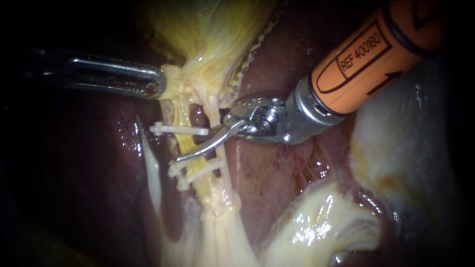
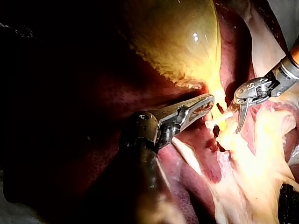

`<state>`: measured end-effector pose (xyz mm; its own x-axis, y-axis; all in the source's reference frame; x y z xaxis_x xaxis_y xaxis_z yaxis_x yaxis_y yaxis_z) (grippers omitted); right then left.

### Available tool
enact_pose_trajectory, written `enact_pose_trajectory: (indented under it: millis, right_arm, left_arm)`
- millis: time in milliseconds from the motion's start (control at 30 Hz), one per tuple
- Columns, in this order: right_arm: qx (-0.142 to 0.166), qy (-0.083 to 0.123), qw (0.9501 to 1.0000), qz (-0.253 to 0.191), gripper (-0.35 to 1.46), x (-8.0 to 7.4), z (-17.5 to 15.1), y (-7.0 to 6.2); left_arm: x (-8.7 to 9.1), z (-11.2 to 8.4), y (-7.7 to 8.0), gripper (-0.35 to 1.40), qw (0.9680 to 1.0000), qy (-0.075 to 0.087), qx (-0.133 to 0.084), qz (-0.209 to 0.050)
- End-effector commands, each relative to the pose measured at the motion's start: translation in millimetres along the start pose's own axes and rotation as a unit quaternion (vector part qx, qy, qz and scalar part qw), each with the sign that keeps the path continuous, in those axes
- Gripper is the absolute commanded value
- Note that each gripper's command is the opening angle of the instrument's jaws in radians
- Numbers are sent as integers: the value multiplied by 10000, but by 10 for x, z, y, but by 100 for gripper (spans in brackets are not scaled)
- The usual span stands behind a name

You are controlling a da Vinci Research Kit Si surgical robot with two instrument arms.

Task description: Go to the cutting position left tube

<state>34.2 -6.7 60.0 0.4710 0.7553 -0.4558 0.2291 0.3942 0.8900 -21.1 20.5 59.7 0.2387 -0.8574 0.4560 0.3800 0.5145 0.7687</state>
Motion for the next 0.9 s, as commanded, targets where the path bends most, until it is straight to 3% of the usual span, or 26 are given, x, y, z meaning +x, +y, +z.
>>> enact_pose_trajectory:
  millis: [33, 200, 500, 733, 900]
  right_arm:
    - [45, -5, 10000, -21, 109, 0, 2, 1]
    - [99, 69, 9999, -53, 109, 2, 15, 3]
    - [-76, 219, 9997, -109, 109, 0, 36, 10]
    - [-170, 525, 9977, -399, 112, 7, 48, 13]
    - [-307, 1018, 9933, -464, 122, 13, 61, 15]
  left_arm:
    - [0, 0, 0, -35, 10000, 0, 1, 1]
    - [0, 0, 0, -35, 10000, 1, 1, 1]
    - [0, 0, 0, -35, 10000, 1, 2, 2]
    - [0, -1, 0, -35, 10000, 7, 17, 2]
    - [0, -1, 0, -35, 10000, 8, 18, 2]
